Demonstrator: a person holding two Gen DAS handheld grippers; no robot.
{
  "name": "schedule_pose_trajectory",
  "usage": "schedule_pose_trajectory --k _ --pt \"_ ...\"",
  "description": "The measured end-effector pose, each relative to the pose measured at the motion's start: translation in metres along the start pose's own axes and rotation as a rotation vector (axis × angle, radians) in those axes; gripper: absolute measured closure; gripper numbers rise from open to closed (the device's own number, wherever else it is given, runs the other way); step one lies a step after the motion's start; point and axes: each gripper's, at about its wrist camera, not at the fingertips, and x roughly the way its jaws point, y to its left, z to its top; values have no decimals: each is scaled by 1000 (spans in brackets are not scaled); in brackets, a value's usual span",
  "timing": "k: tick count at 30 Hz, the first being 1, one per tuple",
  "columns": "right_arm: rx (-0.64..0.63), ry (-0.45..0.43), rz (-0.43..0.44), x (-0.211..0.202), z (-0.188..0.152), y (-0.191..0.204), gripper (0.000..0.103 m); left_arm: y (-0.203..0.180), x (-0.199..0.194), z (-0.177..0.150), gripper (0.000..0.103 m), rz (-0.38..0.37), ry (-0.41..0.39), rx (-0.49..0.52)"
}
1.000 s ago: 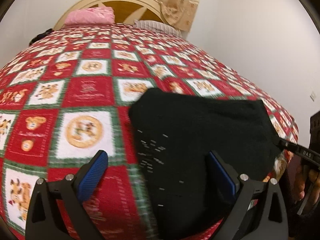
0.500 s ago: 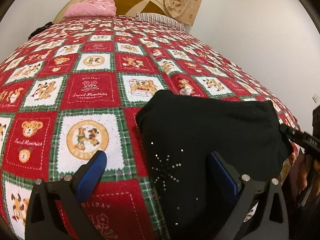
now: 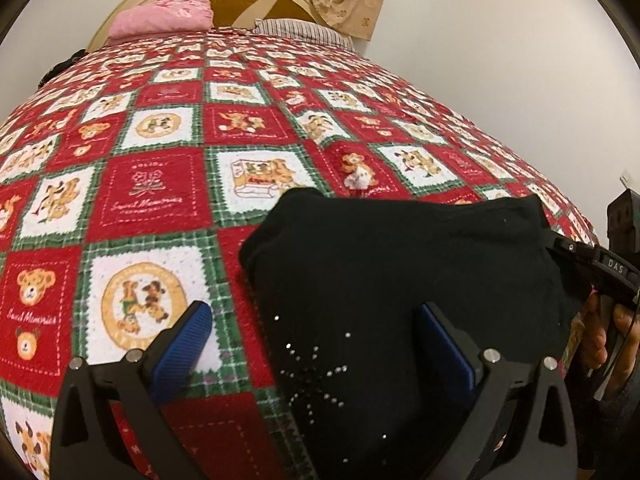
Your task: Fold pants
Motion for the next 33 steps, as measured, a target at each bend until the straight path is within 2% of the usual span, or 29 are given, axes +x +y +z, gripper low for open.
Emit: schedule_pose_trajectory --k 4,11,15,17,20,21,22,24,27,33 --pt "-30 -6 1 6 -1 2 56 1 1 1 0 -20 6 -4" --pt "-29 -9 24 6 -2 4 66 2 0 2 2 -59 0 -9" --pt "-23 -22 47 -2 -3 5 74 5 -4 -1 20 -110 -16 -22" --pt "-38 -28 53 -7 -2 10 77 6 -5 -2 24 -121 -18 -27" --pt "-59 -27 48 -11 -2 17 77 6 -5 -3 34 -149 -16 -28" --pt "-64 -25 46 -12 -2 18 77 6 -5 -3 45 -165 -14 -27" --pt "-64 -24 45 -13 -2 19 78 5 -6 -4 50 -178 -13 -22" --pt "-62 -27 49 -16 -3 20 78 4 -7 -3 68 -202 -14 -22" --pt "-89 -42 57 -26 -1 32 79 7 -12 -4 81 -219 -36 -43" --pt "-169 -42 84 -39 11 65 79 24 -31 -5 87 -311 -77 -130"
